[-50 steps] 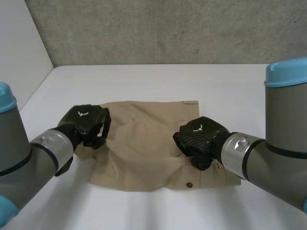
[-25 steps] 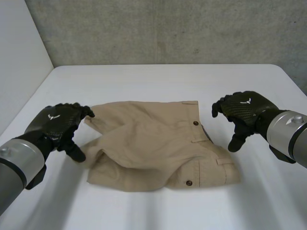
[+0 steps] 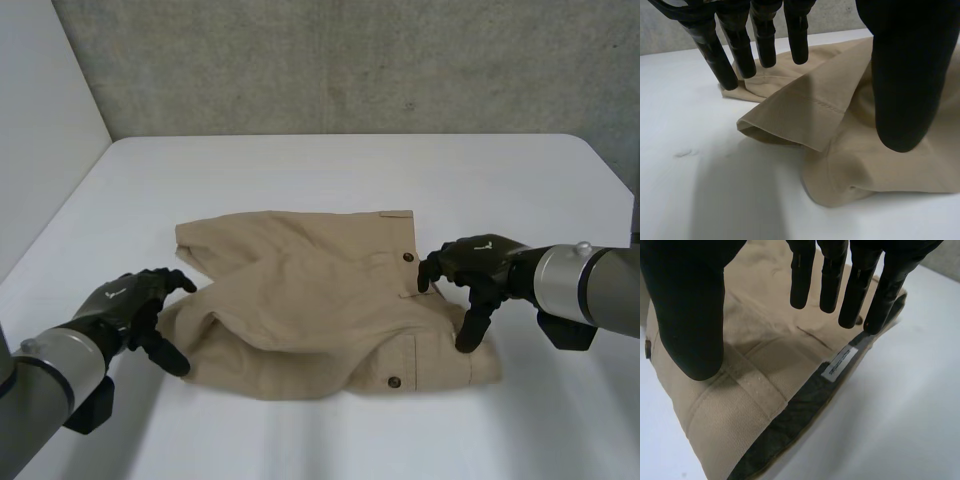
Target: Fold the shorts.
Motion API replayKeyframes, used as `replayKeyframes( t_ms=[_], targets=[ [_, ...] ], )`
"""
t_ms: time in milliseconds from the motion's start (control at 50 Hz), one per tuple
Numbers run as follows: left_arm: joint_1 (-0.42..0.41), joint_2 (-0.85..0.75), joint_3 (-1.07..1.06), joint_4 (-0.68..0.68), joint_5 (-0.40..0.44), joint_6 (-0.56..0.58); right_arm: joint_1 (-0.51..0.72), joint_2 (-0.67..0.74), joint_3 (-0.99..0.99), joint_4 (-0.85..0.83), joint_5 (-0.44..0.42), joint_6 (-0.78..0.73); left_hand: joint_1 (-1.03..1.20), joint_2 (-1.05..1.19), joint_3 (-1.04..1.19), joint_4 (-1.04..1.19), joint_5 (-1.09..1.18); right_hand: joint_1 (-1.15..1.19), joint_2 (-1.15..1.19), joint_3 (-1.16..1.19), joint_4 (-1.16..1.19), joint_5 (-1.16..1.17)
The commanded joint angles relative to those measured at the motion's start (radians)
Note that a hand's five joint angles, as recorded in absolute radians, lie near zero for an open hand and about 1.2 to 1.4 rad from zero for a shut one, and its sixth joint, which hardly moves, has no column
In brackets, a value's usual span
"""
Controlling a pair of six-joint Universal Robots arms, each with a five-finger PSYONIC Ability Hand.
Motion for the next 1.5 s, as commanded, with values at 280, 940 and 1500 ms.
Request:
replayKeyframes(
  t_ms=[280, 940, 1500],
  targets=[
    [-0.077, -0.107, 0.110, 0.115, -0.085, 0.018, 0.002, 0.045, -0.033, -0.065, 0.023, -0.005, 1.038, 1.057, 1.050, 1.062, 1.063, 1.004, 0.944, 0.953, 0.959, 0.958],
    [0.038, 0.056, 0.455, -0.298, 0.208, 0.180, 0.015, -0.468, 0.017, -0.021, 0.104, -0.208, 1.038, 1.057, 1.050, 1.062, 1.063, 1.004, 0.944, 0.953, 0.959, 0.958],
    [-0.043, -0.262, 1.061, 0.244, 0.007, 0.166, 0.152, -0.061, -0.520, -0.627, 0.412, -0.134, 1.038, 1.057, 1.050, 1.062, 1.063, 1.004, 0.944, 0.953, 0.959, 0.958]
  ],
)
